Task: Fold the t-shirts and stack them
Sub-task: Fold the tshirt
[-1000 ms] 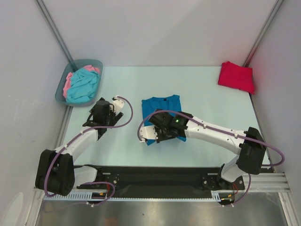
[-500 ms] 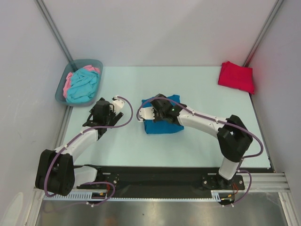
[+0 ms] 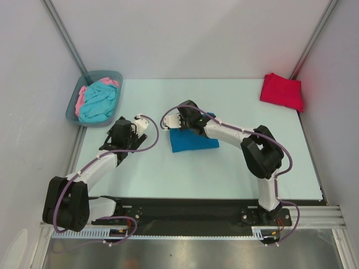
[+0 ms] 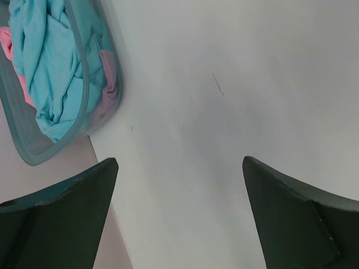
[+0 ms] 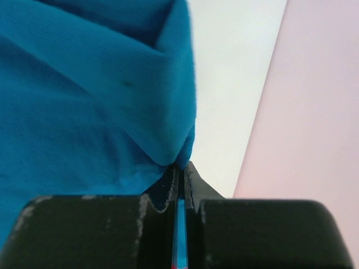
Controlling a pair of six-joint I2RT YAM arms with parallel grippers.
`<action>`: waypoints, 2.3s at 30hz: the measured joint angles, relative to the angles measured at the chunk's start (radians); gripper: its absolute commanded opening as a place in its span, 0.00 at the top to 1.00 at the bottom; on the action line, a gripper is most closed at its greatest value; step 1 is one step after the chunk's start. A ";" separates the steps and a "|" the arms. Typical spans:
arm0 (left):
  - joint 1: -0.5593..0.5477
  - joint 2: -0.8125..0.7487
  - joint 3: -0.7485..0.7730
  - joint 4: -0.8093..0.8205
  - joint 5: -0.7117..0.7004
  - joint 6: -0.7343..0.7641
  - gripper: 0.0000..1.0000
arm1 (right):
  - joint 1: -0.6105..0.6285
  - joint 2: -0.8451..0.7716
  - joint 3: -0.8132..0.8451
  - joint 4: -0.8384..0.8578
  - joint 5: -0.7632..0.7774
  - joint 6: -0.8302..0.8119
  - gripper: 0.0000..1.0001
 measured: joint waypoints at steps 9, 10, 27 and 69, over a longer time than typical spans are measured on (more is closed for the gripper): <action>0.000 0.000 0.000 0.000 -0.001 0.000 0.00 | -0.017 0.091 0.091 0.026 0.003 -0.025 1.00; 0.000 0.000 0.000 0.000 -0.001 0.000 0.00 | -0.019 0.101 0.096 0.027 0.005 -0.028 1.00; 0.000 0.000 0.000 0.001 0.000 0.000 0.00 | -0.072 0.172 0.155 0.029 0.017 -0.032 1.00; 0.000 0.003 0.000 0.000 -0.008 0.000 0.00 | -0.041 0.168 -0.222 0.516 0.181 -0.050 1.00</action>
